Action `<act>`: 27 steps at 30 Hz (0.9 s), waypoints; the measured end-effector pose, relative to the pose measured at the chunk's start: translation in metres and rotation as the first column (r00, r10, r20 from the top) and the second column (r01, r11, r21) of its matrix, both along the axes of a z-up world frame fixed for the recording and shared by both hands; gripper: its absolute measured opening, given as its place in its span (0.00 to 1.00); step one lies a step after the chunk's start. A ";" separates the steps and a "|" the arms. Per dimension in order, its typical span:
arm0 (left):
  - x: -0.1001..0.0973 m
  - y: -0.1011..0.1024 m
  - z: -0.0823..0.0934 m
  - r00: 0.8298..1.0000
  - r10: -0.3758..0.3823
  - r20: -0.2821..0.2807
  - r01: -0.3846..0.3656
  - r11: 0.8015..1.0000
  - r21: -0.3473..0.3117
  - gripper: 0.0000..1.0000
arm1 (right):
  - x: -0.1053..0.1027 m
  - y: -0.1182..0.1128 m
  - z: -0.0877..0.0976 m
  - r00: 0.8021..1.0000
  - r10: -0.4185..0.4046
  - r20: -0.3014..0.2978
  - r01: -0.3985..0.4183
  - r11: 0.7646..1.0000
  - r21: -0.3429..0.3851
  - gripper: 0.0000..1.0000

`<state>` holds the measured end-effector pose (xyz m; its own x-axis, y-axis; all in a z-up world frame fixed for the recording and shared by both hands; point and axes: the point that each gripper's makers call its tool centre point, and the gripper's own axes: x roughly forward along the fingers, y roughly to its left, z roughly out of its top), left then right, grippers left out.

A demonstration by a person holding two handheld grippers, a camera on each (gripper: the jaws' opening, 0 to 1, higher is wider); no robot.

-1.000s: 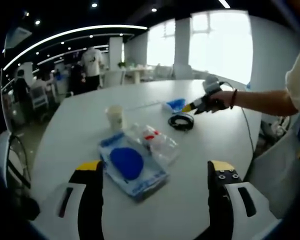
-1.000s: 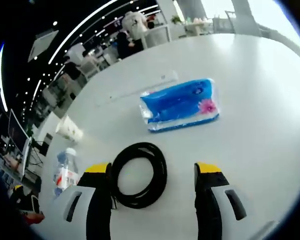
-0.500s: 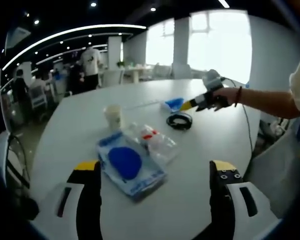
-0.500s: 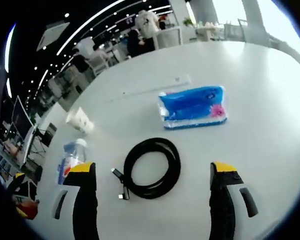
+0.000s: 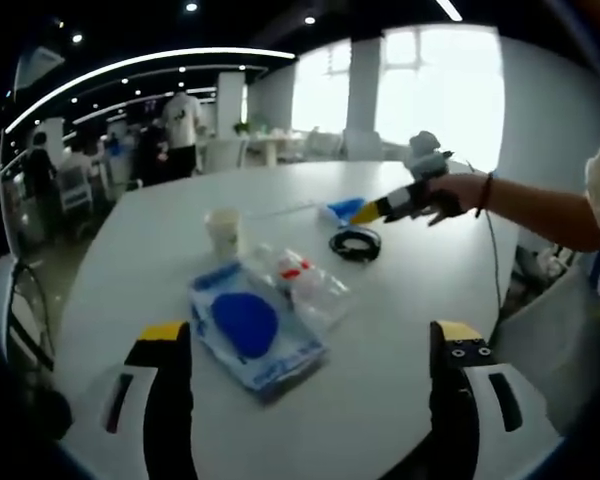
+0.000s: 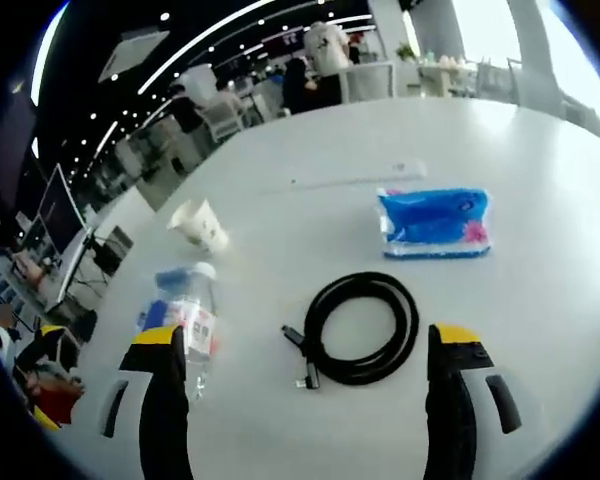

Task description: Arrange the tabletop items into an orderly group along one side of the table until the central work area is clear of visible clutter.

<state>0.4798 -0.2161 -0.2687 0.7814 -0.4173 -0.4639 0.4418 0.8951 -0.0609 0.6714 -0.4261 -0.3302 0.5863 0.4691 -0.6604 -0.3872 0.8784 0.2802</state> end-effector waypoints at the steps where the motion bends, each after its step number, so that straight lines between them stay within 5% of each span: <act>1: 0.000 -0.001 0.000 1.000 -0.004 0.002 0.004 1.000 -0.001 0.99 | 0.000 0.002 0.000 1.000 0.008 -0.003 -0.008 1.000 0.001 0.99; 27: -0.002 -0.003 0.002 1.000 -0.012 0.000 0.012 1.000 0.000 0.99 | -0.032 0.087 0.007 0.988 0.151 -0.019 -0.149 0.986 0.071 0.99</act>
